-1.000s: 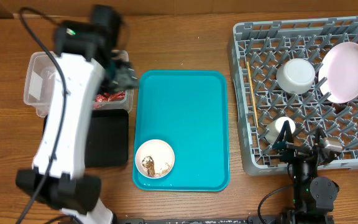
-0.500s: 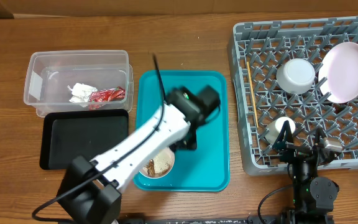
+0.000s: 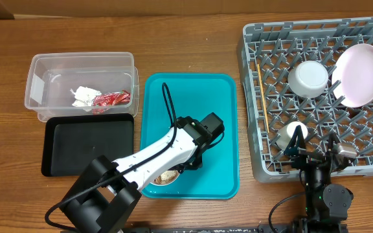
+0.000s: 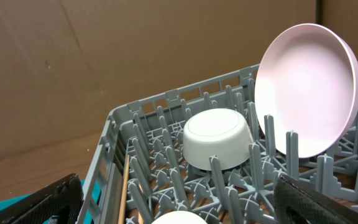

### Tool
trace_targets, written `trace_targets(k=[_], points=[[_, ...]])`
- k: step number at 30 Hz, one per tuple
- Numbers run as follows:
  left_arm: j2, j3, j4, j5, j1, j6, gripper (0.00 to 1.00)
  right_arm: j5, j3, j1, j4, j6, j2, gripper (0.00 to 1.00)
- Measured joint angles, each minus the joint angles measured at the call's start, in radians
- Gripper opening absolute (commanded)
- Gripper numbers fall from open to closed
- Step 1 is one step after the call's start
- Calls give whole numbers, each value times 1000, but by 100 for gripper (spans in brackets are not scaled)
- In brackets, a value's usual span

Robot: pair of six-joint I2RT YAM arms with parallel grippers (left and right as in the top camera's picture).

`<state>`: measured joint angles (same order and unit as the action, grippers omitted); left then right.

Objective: Sort waste into correct bins and load items into the dishwasher
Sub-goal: 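Grasp the rim of the white rice bowl with the left gripper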

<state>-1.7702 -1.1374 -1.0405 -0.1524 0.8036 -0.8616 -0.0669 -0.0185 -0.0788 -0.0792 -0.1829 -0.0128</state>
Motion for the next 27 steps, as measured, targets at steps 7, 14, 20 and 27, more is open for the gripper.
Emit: trace_targets(k=[7,14,20,27], points=[[0,0,37,-29,0,38,25,0,0,0,0,0,0,100],[-2,37,92,-46,0,76,10,0,0,0,0,0,0,100],[-15,47,87,-55,0,105,4,0,0,0,0,0,0,100],[-27,-27,-24,-53,0,110,4,0,0,0,0,0,0,100]])
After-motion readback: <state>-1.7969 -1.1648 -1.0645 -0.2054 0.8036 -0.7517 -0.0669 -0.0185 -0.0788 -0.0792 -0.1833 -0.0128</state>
